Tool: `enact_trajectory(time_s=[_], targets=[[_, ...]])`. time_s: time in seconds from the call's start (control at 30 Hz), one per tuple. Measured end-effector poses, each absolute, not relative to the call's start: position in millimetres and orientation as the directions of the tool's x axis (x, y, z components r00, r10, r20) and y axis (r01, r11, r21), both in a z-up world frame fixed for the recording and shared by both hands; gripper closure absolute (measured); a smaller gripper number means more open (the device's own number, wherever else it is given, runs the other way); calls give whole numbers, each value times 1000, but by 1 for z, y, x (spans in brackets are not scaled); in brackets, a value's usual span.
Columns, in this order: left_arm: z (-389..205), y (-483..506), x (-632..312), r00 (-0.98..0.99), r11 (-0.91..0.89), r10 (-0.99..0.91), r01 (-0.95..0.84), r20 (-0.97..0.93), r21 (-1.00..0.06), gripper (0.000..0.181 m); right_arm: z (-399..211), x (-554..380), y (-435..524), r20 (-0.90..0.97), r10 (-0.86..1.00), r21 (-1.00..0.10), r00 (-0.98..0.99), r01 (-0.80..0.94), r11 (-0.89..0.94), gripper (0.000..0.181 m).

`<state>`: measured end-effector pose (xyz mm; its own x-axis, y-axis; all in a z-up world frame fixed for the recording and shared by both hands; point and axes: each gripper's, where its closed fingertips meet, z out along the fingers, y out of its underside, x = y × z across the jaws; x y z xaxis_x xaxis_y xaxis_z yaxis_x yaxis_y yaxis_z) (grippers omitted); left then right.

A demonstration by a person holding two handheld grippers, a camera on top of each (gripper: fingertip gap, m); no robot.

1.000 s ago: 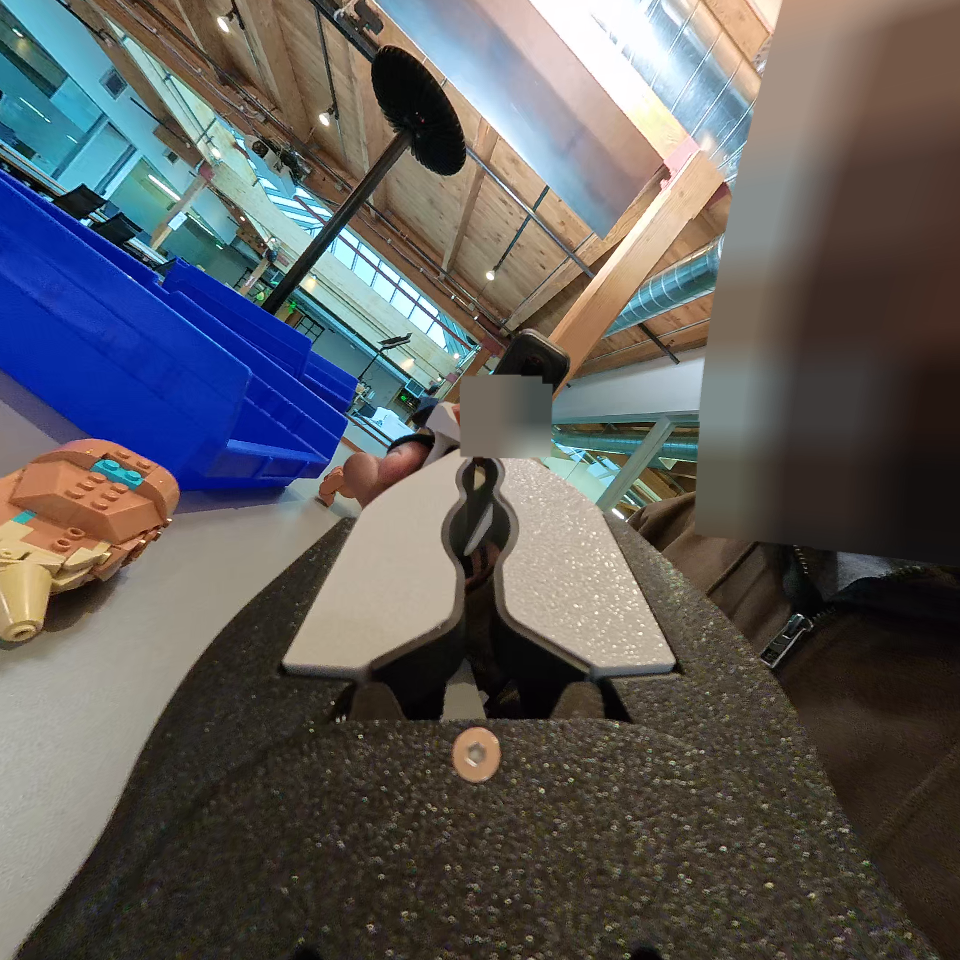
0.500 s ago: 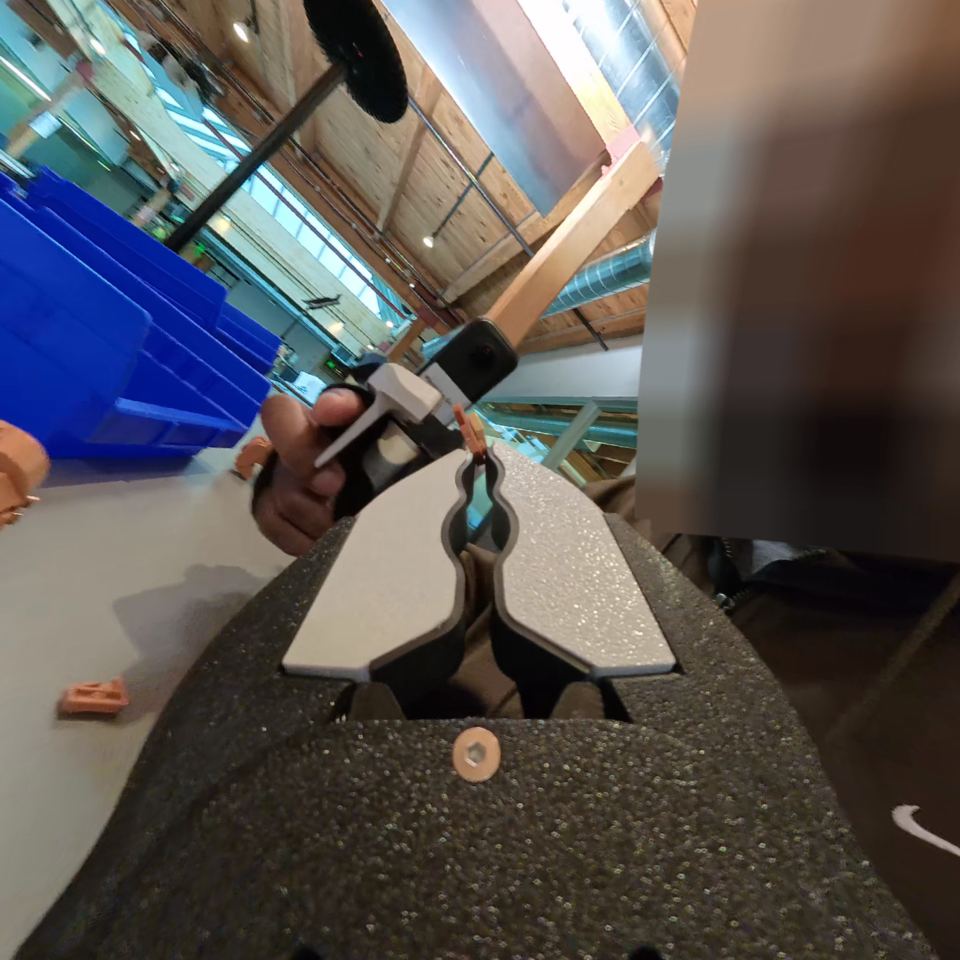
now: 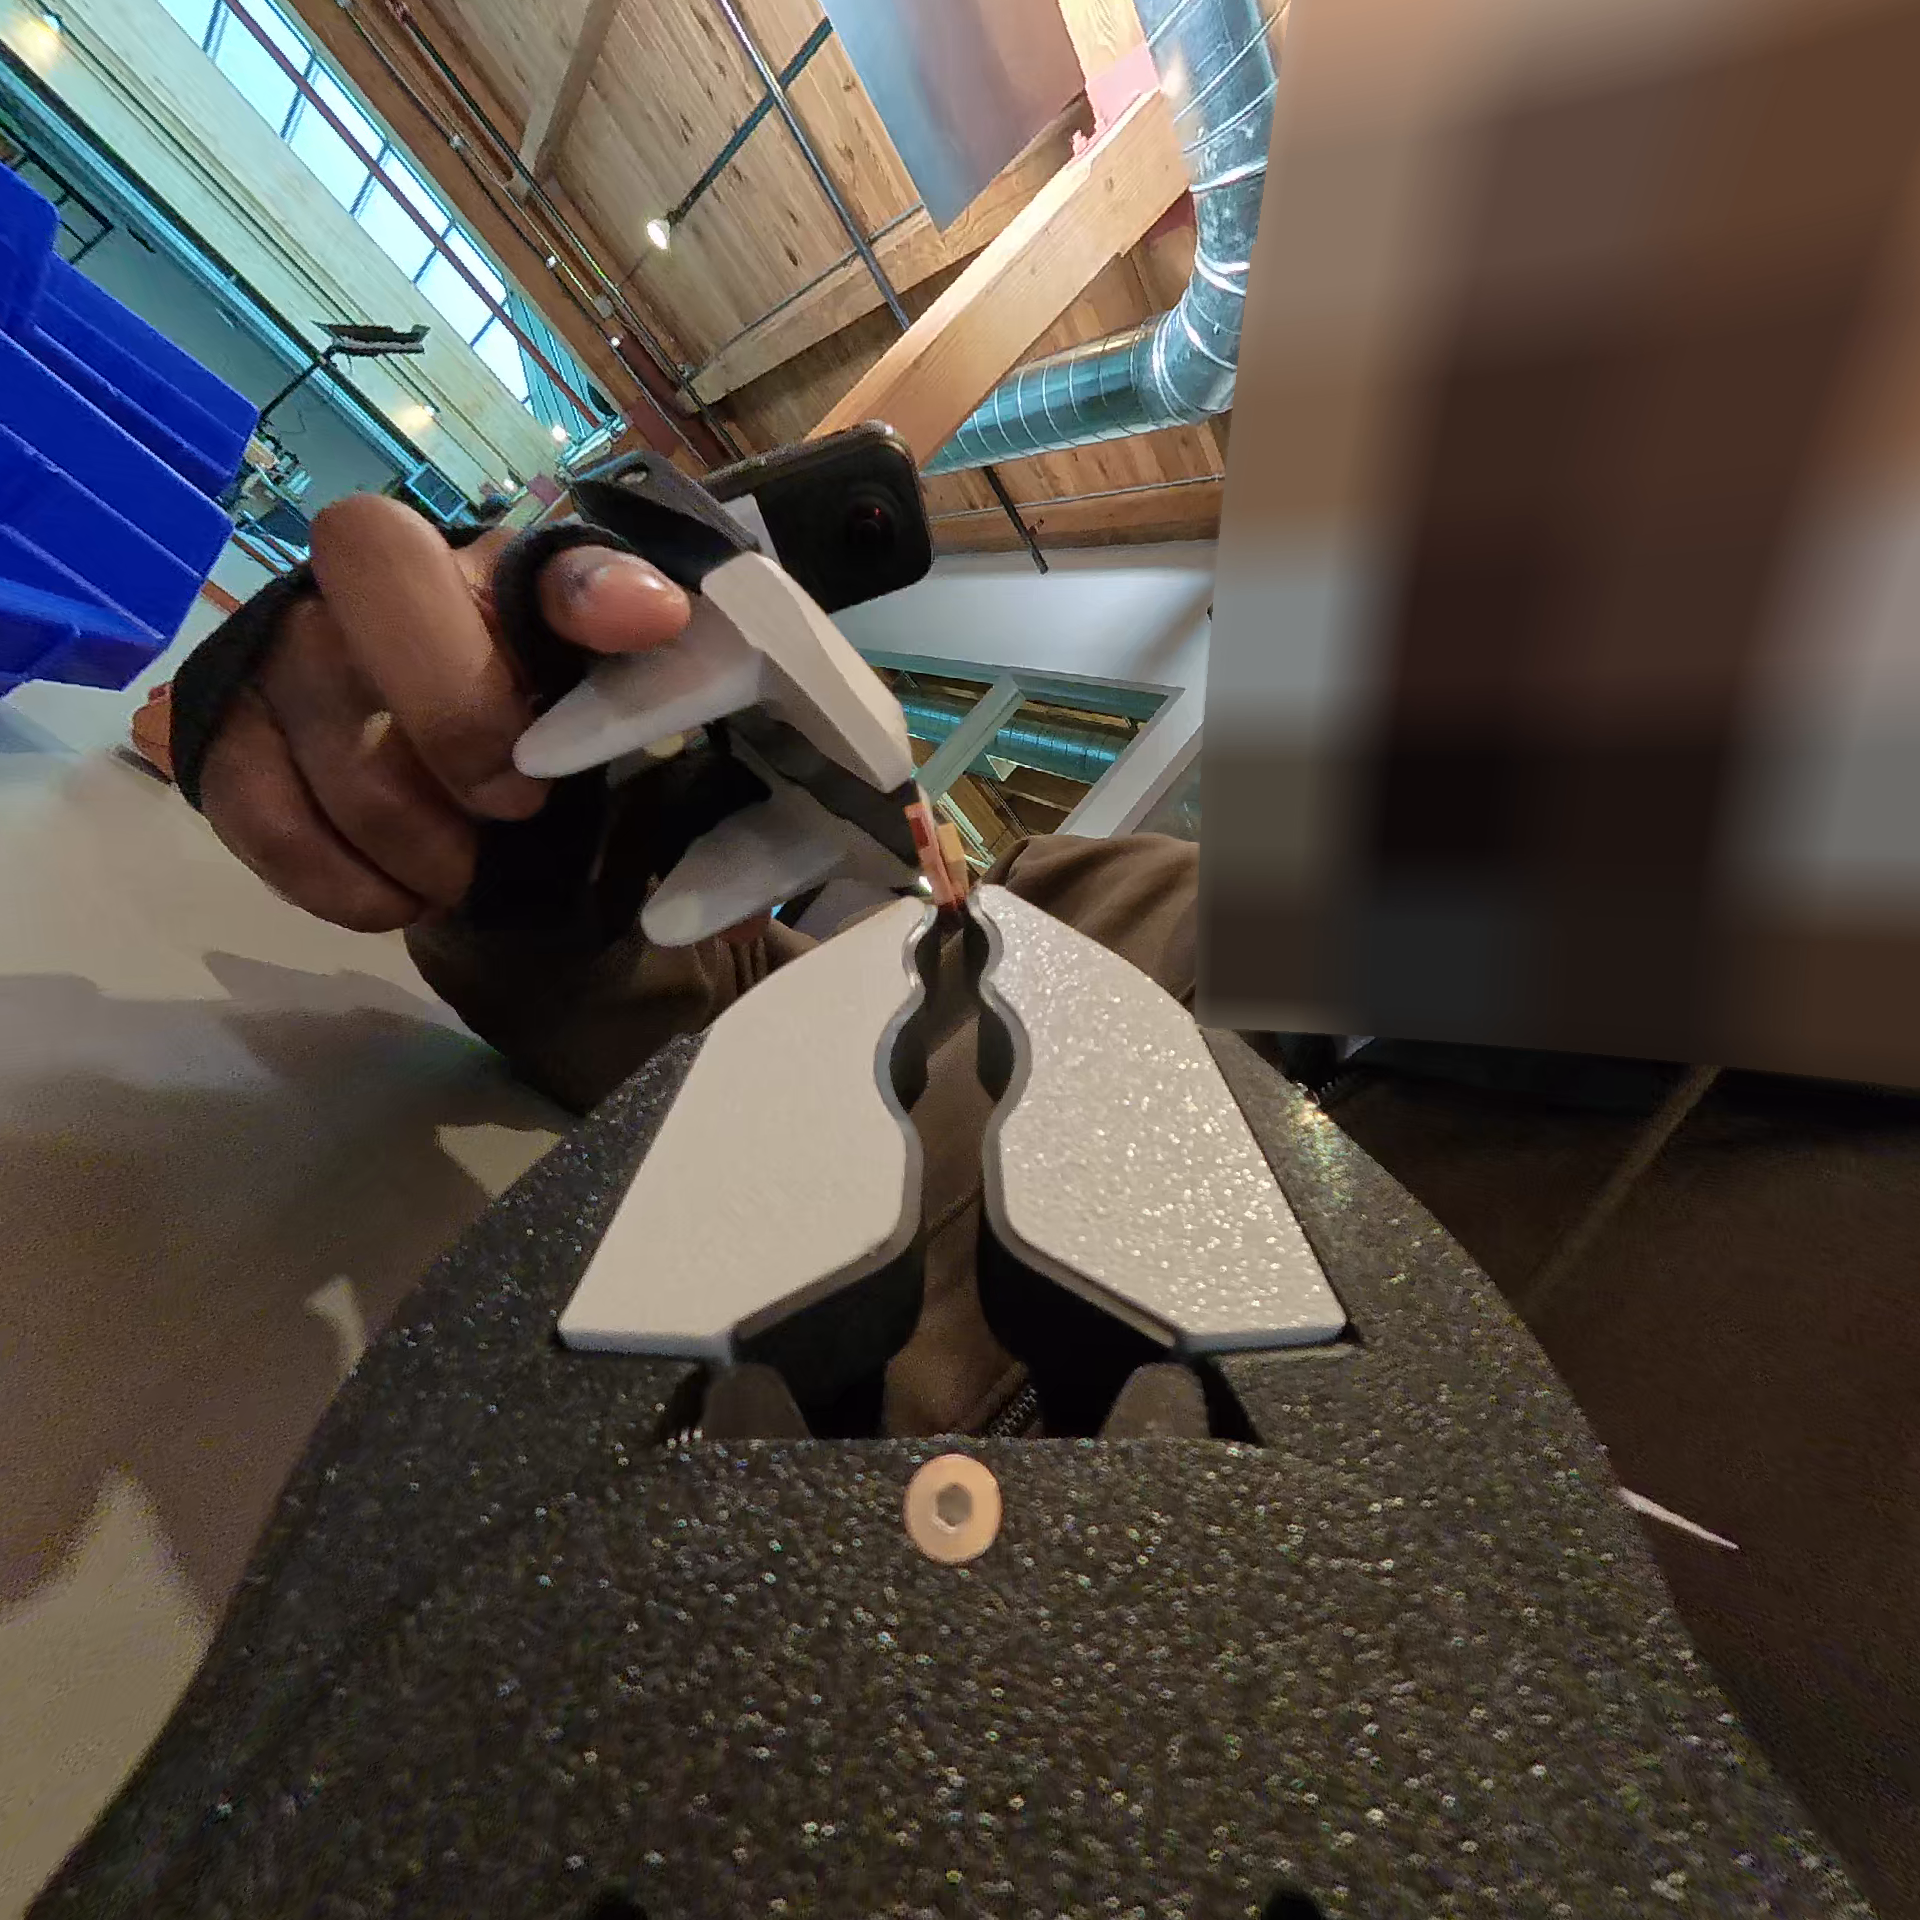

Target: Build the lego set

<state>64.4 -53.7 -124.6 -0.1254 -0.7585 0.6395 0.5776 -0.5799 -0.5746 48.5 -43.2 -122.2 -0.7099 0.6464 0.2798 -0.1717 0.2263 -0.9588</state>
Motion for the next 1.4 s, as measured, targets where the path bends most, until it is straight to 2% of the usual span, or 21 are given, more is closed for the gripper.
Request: enact_trajectory(time_s=[0.5,0.77,0.93,1.13,1.4], targets=[[-126,-58,72,-207,-639,-734,533,647,-555,177,-127,57,-51,266,596,-961,-758,-163,222,168],[-131,-44,65,-107,-609,-713,585,693,-536,177,-134,53,-40,210,672,-973,-711,-88,212,170],[-140,-30,55,166,-470,-731,579,662,-666,177,-144,49,-33,23,723,-993,-691,67,95,166],[-152,-21,47,447,-320,-726,454,523,-832,177,-137,37,-19,-228,737,-972,-637,192,-134,162],[-161,-19,50,607,-204,-725,262,325,-943,177,-151,32,-24,-256,728,-959,-636,263,-108,164]])
